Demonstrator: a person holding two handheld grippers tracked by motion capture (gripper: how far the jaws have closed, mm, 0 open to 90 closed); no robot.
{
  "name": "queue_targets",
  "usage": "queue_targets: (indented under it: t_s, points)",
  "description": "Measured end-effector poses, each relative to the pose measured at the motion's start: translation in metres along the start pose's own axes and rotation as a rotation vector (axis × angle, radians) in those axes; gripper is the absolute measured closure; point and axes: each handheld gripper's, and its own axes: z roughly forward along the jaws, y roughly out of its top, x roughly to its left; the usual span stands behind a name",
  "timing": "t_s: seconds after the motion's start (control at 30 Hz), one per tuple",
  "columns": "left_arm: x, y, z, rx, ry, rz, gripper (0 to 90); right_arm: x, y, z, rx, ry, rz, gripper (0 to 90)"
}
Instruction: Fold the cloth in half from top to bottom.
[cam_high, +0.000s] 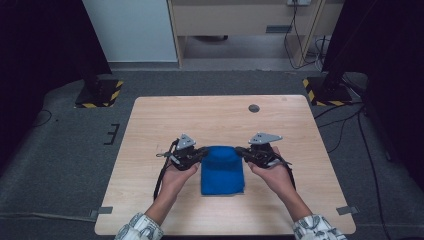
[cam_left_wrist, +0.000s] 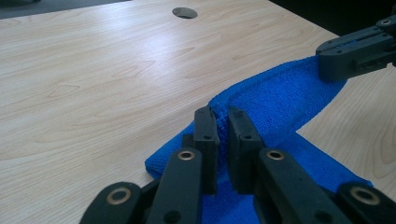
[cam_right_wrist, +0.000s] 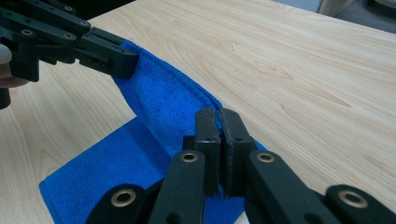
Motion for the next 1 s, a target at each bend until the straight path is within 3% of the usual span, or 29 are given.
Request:
queue_targets:
  t_s: [0.47, 0.7, 1.0]
  points:
    - [-0.002, -0.009, 0.002, 0.004, -0.017, -0.011, 81.2, 0.003, -0.009, -0.003, 0.013, 0.014, -0.011, 87.3]
    - [-0.004, -0.016, 0.0, -0.001, -0.023, -0.029, 70.1, 0.004, -0.019, 0.0, 0.032, 0.021, -0.008, 87.2]
    - [-0.01, -0.019, -0.008, -0.001, -0.036, -0.014, 62.4, 0.008, -0.03, 0.001, 0.048, 0.04, -0.016, 87.0]
